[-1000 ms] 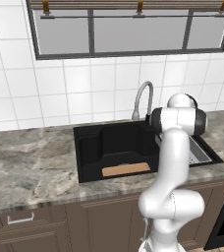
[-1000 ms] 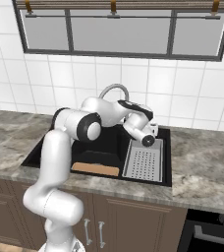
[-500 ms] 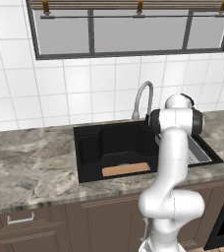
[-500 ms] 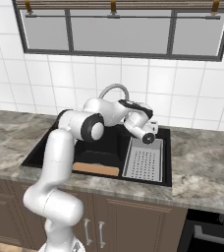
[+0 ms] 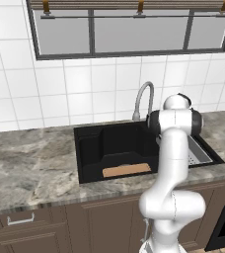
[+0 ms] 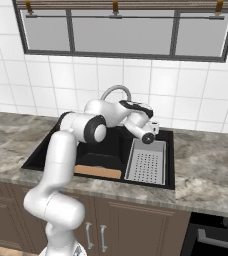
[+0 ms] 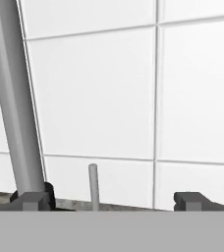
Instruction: Turn on the sink faucet with hot water and rinse the cutting board for ten seconds, then turn off the faucet. Push the cutting board to reach the water if necessary.
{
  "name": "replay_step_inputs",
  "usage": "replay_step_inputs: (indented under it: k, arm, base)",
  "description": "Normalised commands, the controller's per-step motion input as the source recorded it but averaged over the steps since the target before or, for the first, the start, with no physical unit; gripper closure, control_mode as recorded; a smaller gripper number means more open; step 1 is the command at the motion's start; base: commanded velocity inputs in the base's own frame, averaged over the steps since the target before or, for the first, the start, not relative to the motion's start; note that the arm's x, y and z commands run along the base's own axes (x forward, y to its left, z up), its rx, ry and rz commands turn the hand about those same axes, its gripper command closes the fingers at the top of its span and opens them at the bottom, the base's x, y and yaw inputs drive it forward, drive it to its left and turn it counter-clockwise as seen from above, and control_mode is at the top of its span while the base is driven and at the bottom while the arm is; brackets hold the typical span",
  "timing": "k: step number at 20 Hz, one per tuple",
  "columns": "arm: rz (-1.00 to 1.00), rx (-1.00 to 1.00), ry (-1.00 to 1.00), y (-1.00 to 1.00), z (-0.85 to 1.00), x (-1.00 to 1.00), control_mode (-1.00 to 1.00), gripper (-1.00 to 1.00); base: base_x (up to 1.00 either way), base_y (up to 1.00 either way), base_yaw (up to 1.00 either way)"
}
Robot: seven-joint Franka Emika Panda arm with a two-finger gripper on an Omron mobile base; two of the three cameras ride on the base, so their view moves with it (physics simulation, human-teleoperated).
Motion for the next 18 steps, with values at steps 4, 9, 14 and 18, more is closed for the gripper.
replay_step_inputs:
  k: [4, 9, 14, 18]
  arm:
    - [-0.03, 0.00, 0.00, 0.09, -0.07, 0.13, -1.00, -1.00]
    - [-0.03, 0.00, 0.00, 0.04, -0.04, 0.08, -1.00, -1.00]
    - [0.00, 0.00, 0.00, 0.00, -0.05, 0.11, -1.00, -1.00]
    - [0.00, 0.00, 0.00, 0.00, -0.04, 0.16, -1.00, -1.00]
  base:
    - [0.00, 0.00, 0.00]
    - [0.00, 0.00, 0.00]
    - [0.00, 0.00, 0.00]
    - [0.00, 0.00, 0.00]
